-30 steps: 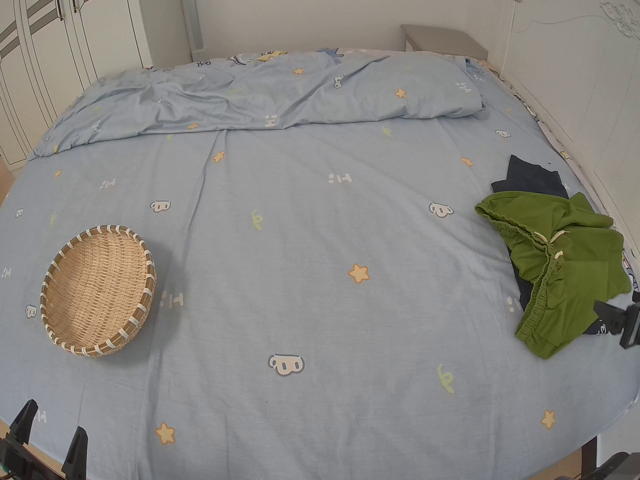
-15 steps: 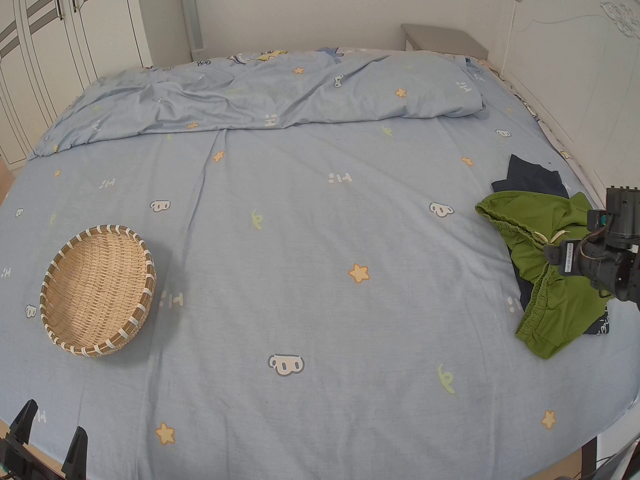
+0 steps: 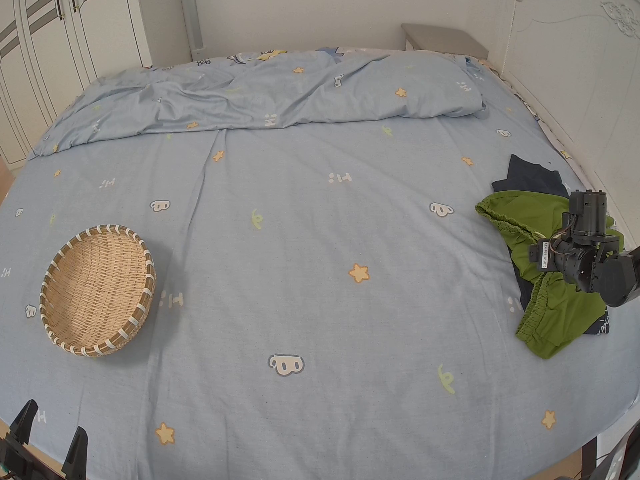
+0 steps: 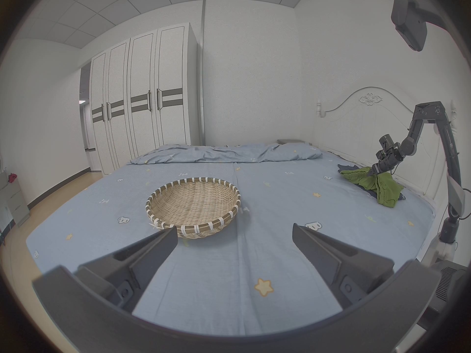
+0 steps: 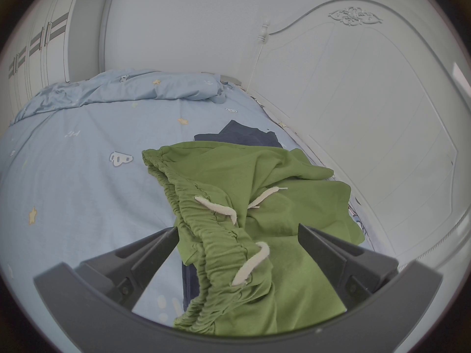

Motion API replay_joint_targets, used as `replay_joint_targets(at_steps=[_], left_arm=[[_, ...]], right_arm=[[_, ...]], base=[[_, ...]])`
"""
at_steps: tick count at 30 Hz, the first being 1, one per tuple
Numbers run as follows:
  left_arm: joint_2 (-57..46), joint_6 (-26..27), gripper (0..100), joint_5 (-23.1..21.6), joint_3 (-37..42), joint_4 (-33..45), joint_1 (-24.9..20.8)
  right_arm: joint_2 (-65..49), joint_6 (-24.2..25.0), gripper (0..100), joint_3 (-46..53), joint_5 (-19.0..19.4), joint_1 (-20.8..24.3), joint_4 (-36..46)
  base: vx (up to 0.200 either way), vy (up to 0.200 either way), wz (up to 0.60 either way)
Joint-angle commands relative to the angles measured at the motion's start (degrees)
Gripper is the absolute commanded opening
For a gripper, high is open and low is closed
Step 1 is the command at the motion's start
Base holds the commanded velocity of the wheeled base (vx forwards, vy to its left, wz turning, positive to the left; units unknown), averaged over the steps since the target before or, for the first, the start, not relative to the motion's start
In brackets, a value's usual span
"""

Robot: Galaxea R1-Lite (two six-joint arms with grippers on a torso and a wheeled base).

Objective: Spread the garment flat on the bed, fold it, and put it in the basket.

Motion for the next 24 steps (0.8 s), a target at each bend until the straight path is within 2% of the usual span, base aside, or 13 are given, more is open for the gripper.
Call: replay_joint_targets(at_steps=[1, 2, 16, 21, 24], left_arm=[[-0.22, -0.01, 100, -0.01, 0.92, -0.01, 0.03], [-0.22, -0.01, 100, -0.01, 0.92, -0.01, 0.03], [-0.22, -0.01, 100, -0.01, 0.92, -0.01, 0.03], [-0.22, -0.01, 100, -0.01, 0.92, -0.01, 0.03], [-0.22, -0.01, 100, -0.01, 0.92, -0.01, 0.03]], right_arm=[[0.81, 0.02, 100, -0.40, -0.12, -0.01, 0.08], [0.90, 0.11, 0, -0.40, -0.12, -0.01, 0.00], [0.11, -0.24, 0, -1.54, -0.04, 0.25, 2.10], [-4.28, -0.15, 0, -4.53, 0.49, 1.22, 9.40], [-8.94, 1.25, 0, -9.01, 0.76, 5.35, 19.51]], base=[[0.000, 0.000, 0.00], [0.000, 0.000, 0.00], [0.000, 0.000, 0.00], [0.000, 0.000, 0.00], [0.000, 0.000, 0.00]])
